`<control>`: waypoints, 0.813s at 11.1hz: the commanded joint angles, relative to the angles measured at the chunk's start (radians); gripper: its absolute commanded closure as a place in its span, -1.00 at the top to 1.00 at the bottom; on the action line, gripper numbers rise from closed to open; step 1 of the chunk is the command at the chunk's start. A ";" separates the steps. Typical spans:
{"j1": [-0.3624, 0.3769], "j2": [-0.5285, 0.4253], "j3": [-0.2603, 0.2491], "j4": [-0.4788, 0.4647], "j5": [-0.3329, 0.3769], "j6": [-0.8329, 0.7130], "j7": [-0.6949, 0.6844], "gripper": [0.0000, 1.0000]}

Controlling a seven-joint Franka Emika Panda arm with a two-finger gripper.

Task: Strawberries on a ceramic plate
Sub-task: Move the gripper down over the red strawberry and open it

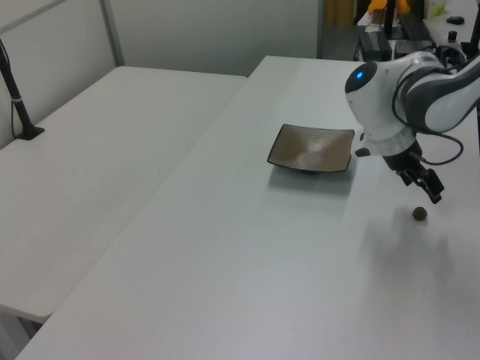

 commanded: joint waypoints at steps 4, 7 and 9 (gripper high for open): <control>0.044 0.048 -0.001 -0.068 -0.066 0.128 0.081 0.64; 0.050 0.050 -0.001 -0.071 -0.072 0.133 0.084 -0.46; 0.049 0.047 -0.001 -0.065 -0.072 0.124 0.086 -0.94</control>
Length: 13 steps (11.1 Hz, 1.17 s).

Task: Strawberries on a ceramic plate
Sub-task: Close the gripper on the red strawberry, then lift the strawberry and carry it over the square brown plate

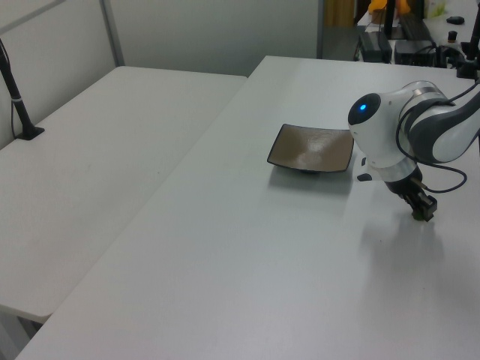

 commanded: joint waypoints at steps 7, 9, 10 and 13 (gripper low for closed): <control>-0.016 -0.053 -0.007 0.347 0.020 -0.330 0.016 -0.94; -0.034 -0.053 -0.014 0.468 0.073 -0.419 0.011 -0.94; -0.036 -0.053 -0.035 0.523 0.081 -0.452 0.011 -0.93; -0.043 -0.050 -0.136 0.618 0.158 -0.464 0.011 -0.93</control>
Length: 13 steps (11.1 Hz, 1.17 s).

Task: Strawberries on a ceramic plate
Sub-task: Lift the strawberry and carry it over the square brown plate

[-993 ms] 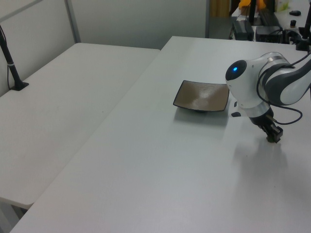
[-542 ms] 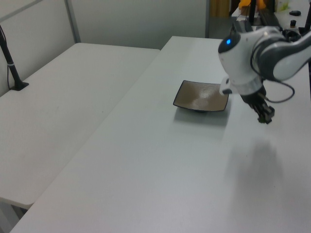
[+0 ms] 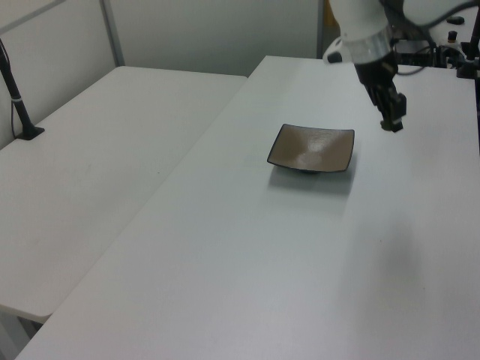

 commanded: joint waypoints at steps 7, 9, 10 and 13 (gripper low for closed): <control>-0.070 0.081 -0.173 0.085 0.076 0.273 0.018 -0.93; -0.083 0.114 -0.173 0.050 0.094 0.386 0.018 -0.93; -0.092 0.137 -0.173 0.050 0.096 0.416 0.018 -0.93; -0.098 0.209 -0.173 0.048 0.099 0.519 0.018 -0.93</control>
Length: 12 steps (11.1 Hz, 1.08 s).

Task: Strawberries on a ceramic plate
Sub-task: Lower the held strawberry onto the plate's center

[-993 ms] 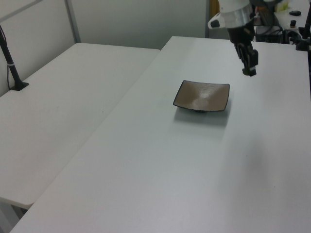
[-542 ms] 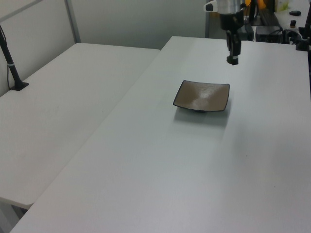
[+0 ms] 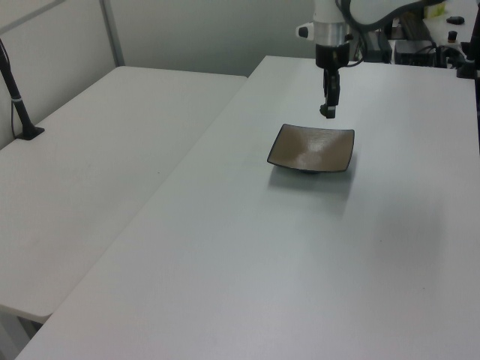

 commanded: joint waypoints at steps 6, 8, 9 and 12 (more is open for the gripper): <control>-0.007 0.162 -0.001 -0.030 0.021 0.267 0.016 -0.87; -0.004 0.178 -0.001 -0.050 0.016 0.304 0.015 -0.76; -0.004 0.182 -0.001 -0.050 0.016 0.306 0.015 -0.57; -0.004 0.182 -0.001 -0.050 0.018 0.305 0.016 0.99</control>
